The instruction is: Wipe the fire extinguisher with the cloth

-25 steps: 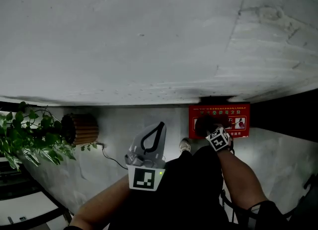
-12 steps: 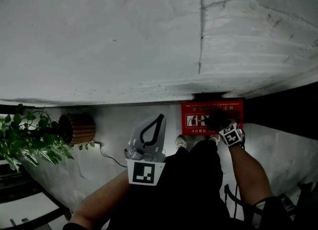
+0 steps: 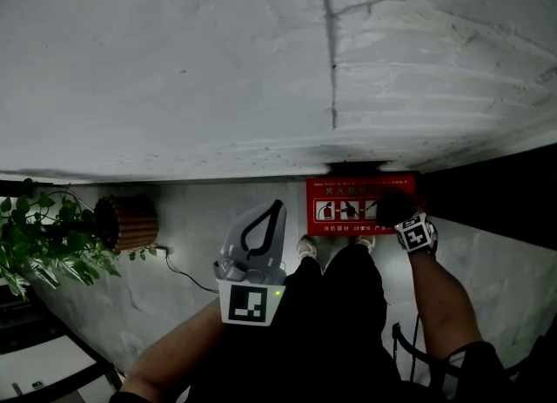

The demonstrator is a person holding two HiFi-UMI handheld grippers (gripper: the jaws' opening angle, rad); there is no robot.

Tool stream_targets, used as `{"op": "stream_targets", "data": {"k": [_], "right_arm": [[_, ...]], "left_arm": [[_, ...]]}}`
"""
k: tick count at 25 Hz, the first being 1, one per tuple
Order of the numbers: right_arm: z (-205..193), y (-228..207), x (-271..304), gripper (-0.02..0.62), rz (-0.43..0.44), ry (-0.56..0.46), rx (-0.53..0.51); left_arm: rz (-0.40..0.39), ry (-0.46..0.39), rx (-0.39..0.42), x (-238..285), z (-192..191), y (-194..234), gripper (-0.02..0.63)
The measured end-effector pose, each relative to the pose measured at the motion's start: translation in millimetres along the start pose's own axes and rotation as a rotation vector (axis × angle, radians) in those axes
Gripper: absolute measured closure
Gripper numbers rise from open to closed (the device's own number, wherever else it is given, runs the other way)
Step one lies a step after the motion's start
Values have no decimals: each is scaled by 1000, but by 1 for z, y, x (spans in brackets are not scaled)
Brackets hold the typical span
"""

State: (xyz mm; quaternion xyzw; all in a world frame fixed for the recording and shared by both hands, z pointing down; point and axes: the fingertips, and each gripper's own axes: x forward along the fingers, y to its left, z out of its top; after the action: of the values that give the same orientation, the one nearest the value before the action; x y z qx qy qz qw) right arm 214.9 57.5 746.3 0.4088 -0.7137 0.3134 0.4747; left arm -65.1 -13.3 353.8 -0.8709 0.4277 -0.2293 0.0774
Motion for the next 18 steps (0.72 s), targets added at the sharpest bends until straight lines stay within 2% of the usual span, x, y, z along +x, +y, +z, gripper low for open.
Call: {"op": "stream_targets", "data": {"k": [3,7,9,13,18], "right_arm": [[-4,-6,0,537,-13,25,21],[-1,-1,0,537,-19,44,105],[17,12,1,537,-16,8,71],[69,80,12,537,88,-89,-18],[114,177,36,537,217,-132,-131]], "left_arm": [[15,-8,3,-4,0,5,606],[45,-5,-15,-17,-8,18,606],[58,4,-27,-23,-15,25,606],[79,5,-33,-34,-26,42,606],[85,42,-32,-47,-45,55,606]]}}
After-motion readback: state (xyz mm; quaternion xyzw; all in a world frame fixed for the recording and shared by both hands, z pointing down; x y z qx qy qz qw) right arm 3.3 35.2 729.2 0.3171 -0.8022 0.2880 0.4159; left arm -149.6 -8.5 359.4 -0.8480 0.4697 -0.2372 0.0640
